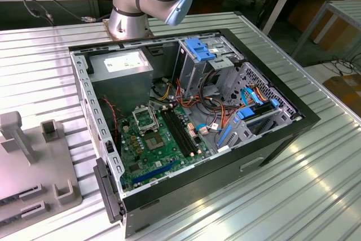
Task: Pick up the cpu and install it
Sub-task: 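Pick up the cpu and move it towards the insertion slot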
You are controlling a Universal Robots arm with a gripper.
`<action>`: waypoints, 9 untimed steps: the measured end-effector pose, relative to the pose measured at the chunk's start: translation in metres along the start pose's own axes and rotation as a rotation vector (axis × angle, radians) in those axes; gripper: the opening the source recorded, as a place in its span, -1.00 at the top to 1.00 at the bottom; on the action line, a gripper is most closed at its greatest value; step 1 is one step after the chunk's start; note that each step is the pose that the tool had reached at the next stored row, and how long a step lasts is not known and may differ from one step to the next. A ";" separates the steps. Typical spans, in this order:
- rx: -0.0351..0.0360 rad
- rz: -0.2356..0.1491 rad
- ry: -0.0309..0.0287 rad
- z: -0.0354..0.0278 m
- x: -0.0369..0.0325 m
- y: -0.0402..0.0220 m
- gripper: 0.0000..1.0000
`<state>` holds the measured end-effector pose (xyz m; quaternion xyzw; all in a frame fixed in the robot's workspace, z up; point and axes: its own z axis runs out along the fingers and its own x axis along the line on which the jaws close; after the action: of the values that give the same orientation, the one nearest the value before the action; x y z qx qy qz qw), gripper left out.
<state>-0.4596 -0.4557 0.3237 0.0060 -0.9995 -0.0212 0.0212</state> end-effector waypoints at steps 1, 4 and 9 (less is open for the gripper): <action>0.0001 0.000 0.0001 -0.0007 0.0000 0.0000 0.08; 0.0000 0.000 0.0000 -0.0041 0.0002 0.0002 0.08; 0.0000 0.000 0.0000 -0.0078 0.0003 0.0003 0.08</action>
<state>-0.4596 -0.4557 0.3315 0.0060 -0.9995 -0.0212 0.0212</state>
